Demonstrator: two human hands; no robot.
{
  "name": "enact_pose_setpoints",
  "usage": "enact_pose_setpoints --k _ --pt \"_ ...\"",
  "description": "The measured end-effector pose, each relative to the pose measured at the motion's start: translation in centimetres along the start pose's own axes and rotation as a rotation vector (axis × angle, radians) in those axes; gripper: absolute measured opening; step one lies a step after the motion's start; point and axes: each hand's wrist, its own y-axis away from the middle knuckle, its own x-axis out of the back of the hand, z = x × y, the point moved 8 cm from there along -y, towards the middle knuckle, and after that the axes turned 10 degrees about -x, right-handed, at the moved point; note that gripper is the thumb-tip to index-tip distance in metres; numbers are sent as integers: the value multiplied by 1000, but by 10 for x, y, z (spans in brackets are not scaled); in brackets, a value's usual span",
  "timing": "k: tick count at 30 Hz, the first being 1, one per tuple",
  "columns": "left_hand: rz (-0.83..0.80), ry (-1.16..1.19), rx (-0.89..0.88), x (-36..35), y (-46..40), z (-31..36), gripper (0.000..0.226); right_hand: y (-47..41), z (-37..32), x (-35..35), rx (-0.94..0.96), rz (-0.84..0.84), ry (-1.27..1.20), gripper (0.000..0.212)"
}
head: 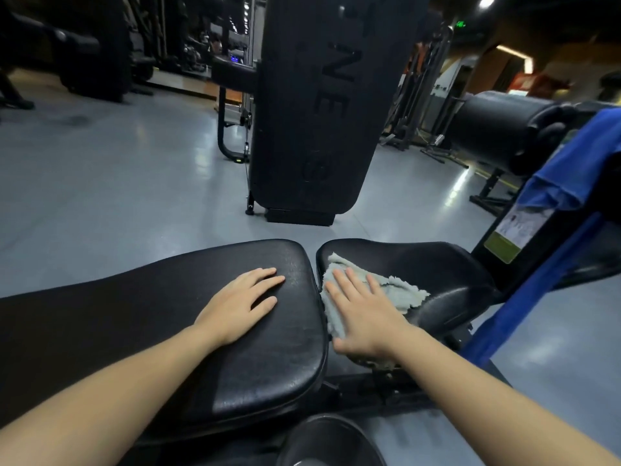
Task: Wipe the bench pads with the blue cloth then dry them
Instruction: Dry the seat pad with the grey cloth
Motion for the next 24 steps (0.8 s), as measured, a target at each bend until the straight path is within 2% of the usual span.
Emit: enact_pose_setpoints --k 5,11,15,21,24 --pt "-21 8 13 0 0 0 48 -22 -6 3 15 -51 19 104" --pt "-16 15 -2 4 1 4 48 22 6 -1 53 122 -25 99" --pt "-27 7 -3 1 0 3 48 52 41 -13 52 160 -45 104" --pt "-27 2 4 0 0 2 49 52 120 -13 96 39 -81 123" --pt "-15 -8 4 2 1 3 48 42 135 -10 121 0 -68 129"
